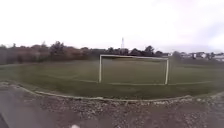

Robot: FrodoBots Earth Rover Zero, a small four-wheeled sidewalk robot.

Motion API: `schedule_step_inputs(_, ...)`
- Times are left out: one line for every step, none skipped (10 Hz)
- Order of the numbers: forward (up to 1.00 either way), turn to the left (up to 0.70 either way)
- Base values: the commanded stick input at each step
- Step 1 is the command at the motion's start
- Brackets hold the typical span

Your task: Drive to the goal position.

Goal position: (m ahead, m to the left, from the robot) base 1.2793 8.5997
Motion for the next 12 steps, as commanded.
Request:
schedule_step_inputs(0.0,0.7)
schedule_step_inputs(0.0,0.7)
schedule_step_inputs(0.0,0.7)
schedule_step_inputs(0.0,0.7)
schedule_step_inputs(0.0,0.7)
schedule_step_inputs(0.0,0.7)
schedule_step_inputs(0.0,0.7)
schedule_step_inputs(0.0,0.7)
schedule_step_inputs(0.0,0.7)
schedule_step_inputs(0.0,0.7)
schedule_step_inputs(0.0,0.7)
schedule_step_inputs(0.0,0.7)
